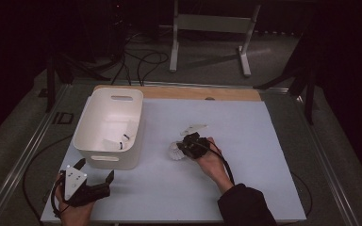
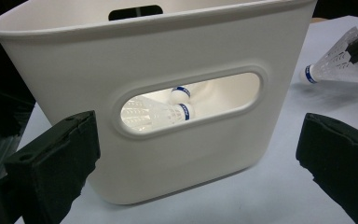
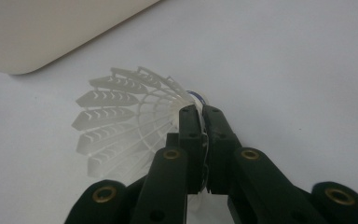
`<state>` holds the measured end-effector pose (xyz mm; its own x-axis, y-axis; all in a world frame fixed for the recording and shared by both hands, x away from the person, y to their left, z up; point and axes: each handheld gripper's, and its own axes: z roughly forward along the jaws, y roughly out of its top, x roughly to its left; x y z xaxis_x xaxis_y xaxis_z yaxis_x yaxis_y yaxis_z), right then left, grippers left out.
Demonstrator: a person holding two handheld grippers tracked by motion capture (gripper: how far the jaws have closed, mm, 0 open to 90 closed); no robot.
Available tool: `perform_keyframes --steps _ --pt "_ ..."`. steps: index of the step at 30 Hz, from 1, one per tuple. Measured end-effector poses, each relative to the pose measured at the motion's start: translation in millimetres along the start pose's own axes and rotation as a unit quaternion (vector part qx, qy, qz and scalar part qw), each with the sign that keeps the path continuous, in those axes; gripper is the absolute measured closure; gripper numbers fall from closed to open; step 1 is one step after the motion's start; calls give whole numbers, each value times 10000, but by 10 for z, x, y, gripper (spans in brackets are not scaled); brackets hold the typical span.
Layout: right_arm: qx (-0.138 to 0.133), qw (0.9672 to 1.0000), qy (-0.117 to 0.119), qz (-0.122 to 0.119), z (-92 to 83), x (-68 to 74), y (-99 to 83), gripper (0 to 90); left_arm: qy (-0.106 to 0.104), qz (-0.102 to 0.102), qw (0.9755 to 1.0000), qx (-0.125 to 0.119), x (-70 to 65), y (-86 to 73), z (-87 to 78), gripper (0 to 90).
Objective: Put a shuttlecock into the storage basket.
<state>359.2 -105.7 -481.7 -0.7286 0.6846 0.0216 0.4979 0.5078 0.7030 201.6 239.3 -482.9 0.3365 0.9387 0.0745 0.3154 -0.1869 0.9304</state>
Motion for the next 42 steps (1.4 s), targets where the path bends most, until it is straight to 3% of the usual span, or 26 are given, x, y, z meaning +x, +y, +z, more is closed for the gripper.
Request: perform_keyframes --steps 13,42 --pt "-68 9997 -159 142 -71 -25 56 878 3 1 10000 -2 2 0 -1 1" --pt "-305 9983 -226 435 -211 -77 180 877 3 1 10000 -3 -1 1 -1 1"
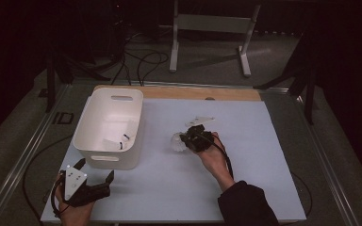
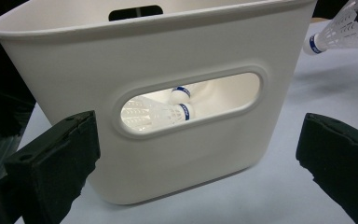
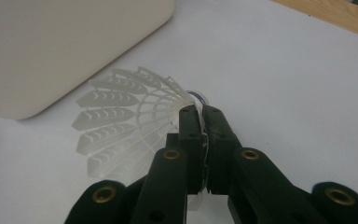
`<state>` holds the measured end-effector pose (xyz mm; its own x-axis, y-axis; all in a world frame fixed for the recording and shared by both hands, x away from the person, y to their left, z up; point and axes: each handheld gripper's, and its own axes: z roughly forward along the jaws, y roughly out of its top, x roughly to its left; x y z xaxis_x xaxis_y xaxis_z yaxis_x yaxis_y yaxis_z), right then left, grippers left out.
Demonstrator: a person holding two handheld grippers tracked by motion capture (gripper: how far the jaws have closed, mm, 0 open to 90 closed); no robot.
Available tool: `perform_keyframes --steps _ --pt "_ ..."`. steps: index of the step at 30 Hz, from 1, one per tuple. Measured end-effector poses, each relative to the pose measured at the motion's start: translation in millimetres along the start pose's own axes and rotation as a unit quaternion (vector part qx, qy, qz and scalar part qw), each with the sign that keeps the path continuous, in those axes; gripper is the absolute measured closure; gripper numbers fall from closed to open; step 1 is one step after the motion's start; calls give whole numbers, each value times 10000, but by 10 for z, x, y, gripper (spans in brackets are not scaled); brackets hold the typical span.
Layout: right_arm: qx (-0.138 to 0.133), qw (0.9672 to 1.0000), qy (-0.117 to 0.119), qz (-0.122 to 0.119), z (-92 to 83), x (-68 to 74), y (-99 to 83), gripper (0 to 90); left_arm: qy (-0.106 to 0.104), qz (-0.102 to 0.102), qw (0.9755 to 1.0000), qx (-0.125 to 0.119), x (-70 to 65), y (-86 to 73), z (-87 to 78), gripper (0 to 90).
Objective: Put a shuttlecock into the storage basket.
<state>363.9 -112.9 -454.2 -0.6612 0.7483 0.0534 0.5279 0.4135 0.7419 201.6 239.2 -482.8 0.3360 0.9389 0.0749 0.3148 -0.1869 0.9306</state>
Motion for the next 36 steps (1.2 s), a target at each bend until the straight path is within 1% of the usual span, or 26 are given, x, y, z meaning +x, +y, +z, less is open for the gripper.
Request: perform_keyframes --steps 9,16,22,25,27,36 --pt "-95 9999 -22 22 -61 -20 68 877 -6 10 10000 5 -2 1 2 1" --pt "-131 9999 -39 68 -81 -19 107 878 -12 5 10000 1 -2 0 2 1" --pt "-160 9998 -54 62 -106 -24 149 877 -11 11 10000 7 -3 0 2 1" --pt "-193 9998 -49 91 -122 -29 174 878 -12 9 10000 3 -4 0 3 1" --pt "-222 9996 12 146 -133 -43 188 877 -13 8 10000 1 -4 0 3 1" --pt "-347 9992 10 217 -207 -78 271 878 -13 5 10000 1 -4 0 3 1"
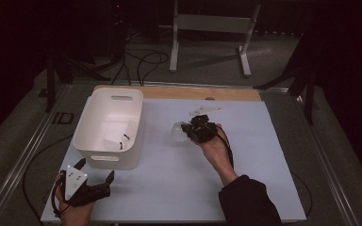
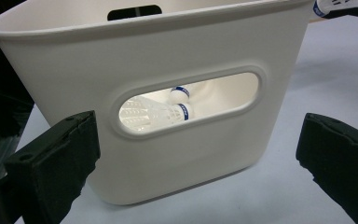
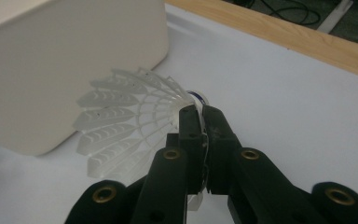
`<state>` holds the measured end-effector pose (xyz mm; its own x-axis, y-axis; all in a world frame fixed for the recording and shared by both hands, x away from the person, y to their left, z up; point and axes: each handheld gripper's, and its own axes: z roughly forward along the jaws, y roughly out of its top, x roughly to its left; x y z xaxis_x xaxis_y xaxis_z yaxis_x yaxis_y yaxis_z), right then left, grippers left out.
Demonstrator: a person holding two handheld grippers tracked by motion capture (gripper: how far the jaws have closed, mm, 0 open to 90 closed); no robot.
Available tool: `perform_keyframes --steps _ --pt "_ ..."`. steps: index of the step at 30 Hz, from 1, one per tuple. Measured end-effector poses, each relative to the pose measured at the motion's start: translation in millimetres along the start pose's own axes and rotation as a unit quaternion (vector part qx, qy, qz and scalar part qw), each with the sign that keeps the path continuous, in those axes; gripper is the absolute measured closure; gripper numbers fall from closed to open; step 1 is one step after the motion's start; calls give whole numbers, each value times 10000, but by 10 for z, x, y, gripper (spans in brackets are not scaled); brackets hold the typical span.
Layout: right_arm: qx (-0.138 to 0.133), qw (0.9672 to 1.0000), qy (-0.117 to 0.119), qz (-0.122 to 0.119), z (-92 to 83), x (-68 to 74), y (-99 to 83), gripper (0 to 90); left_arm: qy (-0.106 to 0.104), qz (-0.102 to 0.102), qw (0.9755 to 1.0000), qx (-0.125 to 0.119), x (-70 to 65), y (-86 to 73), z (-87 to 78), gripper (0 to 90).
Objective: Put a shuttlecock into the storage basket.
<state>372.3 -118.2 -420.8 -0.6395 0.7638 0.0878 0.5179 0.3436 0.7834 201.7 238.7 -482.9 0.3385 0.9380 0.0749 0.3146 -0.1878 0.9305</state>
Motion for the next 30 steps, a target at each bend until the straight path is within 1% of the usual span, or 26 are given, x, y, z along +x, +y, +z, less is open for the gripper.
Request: perform_keyframes --steps 11,14,21,26,30 --pt "-84 10000 -10 34 -28 -4 78 877 -3 7 10000 7 1 0 0 0" --pt "-88 10000 8 0 -34 0 101 877 -3 4 10000 7 2 0 -1 1" --pt "-101 9999 1 17 -39 -5 128 877 -7 7 10000 8 0 0 2 1" --pt "-124 9999 43 67 -49 -9 195 877 -6 8 10000 -5 0 1 1 0" --pt "-117 9999 1 41 -50 -14 234 877 -4 1 10000 -7 2 0 -1 0"
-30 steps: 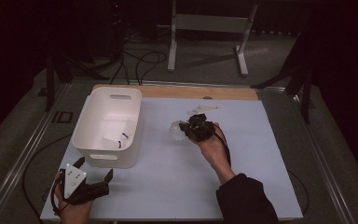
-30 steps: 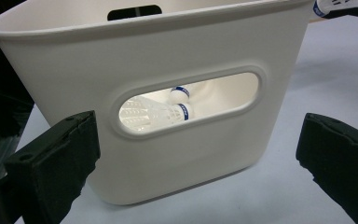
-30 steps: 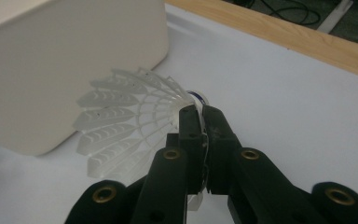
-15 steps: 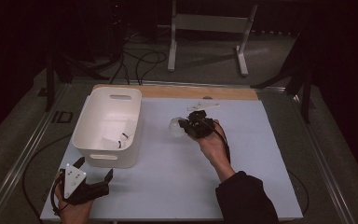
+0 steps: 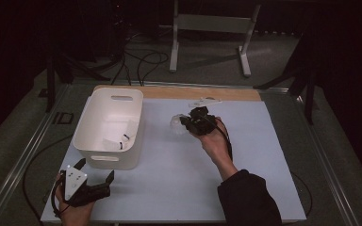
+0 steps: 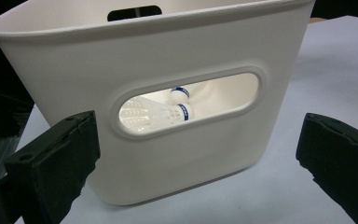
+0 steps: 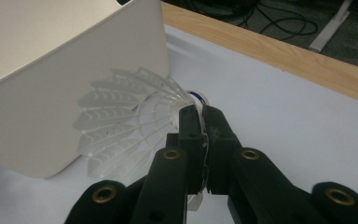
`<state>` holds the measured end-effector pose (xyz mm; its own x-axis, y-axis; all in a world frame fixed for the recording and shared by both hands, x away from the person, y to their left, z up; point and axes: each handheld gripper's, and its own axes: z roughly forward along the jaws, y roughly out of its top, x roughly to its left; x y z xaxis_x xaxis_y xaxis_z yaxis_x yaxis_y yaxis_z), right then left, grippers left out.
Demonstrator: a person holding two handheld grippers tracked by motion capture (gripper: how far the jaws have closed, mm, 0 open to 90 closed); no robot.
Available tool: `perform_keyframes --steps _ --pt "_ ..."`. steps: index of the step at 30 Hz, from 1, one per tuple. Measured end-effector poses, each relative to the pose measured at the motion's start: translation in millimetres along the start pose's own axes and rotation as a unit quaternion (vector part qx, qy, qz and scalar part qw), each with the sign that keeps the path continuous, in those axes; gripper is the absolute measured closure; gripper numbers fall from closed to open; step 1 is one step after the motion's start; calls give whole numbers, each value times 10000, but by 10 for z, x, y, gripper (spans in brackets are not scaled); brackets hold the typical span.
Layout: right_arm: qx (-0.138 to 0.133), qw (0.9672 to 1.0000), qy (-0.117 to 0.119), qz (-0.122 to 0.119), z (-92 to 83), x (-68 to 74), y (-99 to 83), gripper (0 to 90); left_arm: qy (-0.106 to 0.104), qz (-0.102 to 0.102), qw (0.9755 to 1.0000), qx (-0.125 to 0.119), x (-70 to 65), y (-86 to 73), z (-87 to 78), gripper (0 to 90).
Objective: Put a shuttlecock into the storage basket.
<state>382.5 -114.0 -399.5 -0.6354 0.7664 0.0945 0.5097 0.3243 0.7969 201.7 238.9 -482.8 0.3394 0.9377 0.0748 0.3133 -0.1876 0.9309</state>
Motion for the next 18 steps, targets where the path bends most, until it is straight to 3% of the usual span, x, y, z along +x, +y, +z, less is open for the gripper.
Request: perform_keyframes --steps 18 --pt "-52 10000 -7 42 -17 -34 146 877 -3 -1 10000 6 -2 0 1 1"
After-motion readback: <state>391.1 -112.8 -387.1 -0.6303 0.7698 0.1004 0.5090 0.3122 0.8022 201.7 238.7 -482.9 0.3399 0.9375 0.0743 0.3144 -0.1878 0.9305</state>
